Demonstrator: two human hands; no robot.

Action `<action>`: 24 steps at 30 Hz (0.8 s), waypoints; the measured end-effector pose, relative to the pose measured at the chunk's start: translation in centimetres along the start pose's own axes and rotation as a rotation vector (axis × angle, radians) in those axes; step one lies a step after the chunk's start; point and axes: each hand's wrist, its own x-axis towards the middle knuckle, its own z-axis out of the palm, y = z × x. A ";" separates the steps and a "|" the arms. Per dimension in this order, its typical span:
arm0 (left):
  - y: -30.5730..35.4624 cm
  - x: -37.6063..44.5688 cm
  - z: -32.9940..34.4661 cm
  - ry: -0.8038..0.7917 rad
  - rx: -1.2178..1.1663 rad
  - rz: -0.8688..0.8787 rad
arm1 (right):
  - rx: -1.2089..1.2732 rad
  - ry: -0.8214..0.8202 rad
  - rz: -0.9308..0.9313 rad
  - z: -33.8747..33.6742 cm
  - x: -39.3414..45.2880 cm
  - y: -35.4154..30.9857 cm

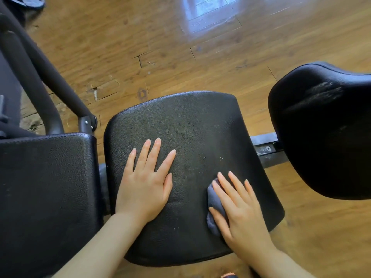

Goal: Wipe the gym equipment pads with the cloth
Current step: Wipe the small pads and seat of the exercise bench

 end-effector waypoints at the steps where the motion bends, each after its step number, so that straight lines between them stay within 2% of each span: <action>1: 0.0 0.0 0.0 0.007 -0.006 -0.003 | -0.002 0.016 -0.008 0.1 0.1 0.2; 4: 0.2 0.2 -0.2 0.006 -0.009 -0.001 | 0.053 0.038 -0.048 1.3 3.9 -0.4; 8: 0.1 0.4 -0.1 -0.002 -0.017 0.006 | 0.103 0.078 0.066 2.8 9.7 -2.3; 10: -0.2 0.4 0.0 -0.001 -0.032 0.021 | 0.149 0.055 0.067 2.4 8.6 -2.6; 14: -1.5 -0.6 -0.4 0.010 -0.029 0.058 | 0.184 -0.074 -0.062 1.4 -0.3 -3.5; 16: -2.1 -1.5 -0.5 0.033 -0.033 0.026 | 0.152 -0.060 -0.059 2.0 -2.8 -3.7; 21: -2.3 -1.9 -0.2 0.067 -0.134 -0.013 | 0.092 -0.017 -0.145 3.7 2.7 -6.4; 24: -2.8 -1.9 -0.5 0.066 -0.194 -0.024 | 0.104 0.032 -0.067 4.8 5.3 -8.0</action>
